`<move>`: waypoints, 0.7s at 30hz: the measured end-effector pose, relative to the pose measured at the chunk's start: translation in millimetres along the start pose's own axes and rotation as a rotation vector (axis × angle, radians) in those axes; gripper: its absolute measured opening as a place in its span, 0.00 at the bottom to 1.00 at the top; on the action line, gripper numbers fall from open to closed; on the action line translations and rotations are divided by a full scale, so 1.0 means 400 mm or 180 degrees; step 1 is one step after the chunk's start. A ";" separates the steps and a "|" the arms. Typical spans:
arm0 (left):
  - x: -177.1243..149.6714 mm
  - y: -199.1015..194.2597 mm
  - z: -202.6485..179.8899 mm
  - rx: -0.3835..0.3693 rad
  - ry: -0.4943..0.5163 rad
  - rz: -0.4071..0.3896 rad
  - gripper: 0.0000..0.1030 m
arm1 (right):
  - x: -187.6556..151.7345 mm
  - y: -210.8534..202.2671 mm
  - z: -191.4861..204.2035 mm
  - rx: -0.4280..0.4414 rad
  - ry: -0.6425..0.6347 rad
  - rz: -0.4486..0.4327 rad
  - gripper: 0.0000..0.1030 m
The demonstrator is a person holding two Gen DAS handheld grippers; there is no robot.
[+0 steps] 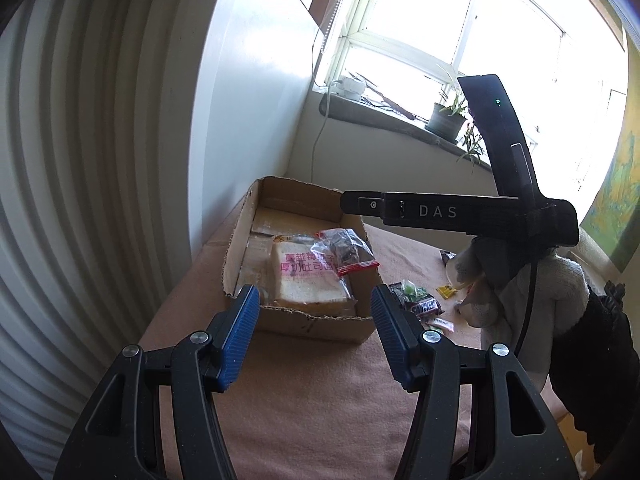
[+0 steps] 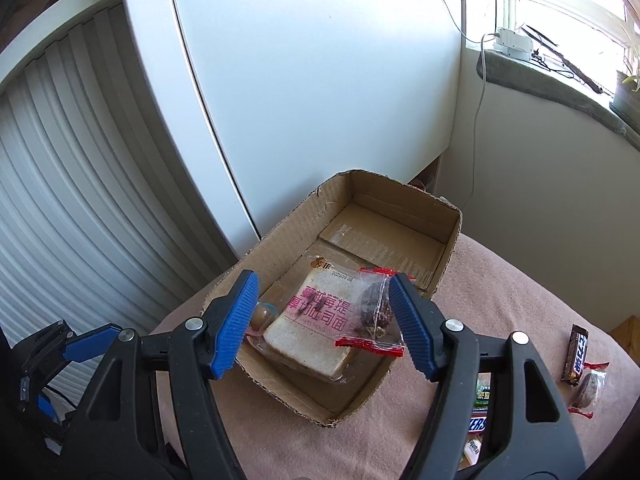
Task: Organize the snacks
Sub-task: 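Withdraw both grippers from the box back over the snack pile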
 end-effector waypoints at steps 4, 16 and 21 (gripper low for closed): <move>-0.006 0.003 -0.002 -0.0067 -0.0029 0.0022 0.56 | -0.006 -0.005 -0.012 -0.0099 -0.0005 0.0014 0.68; -0.017 0.035 -0.041 -0.0255 0.0089 0.0158 0.56 | -0.040 -0.030 -0.087 -0.0312 0.0113 0.0069 0.69; -0.032 0.069 -0.070 -0.0345 0.0130 0.0248 0.56 | -0.070 -0.033 -0.132 -0.0390 0.0176 0.0120 0.75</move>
Point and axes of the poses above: each gripper's, at about its wrist camera, not at the fingertips, and y roughly the way its jaws point, z to its left, x to its top, the point moved 10 cm from there along y, roughly the way its jaws point, and after that the axes turned 15 degrees about -x, right-handed, at the moved point
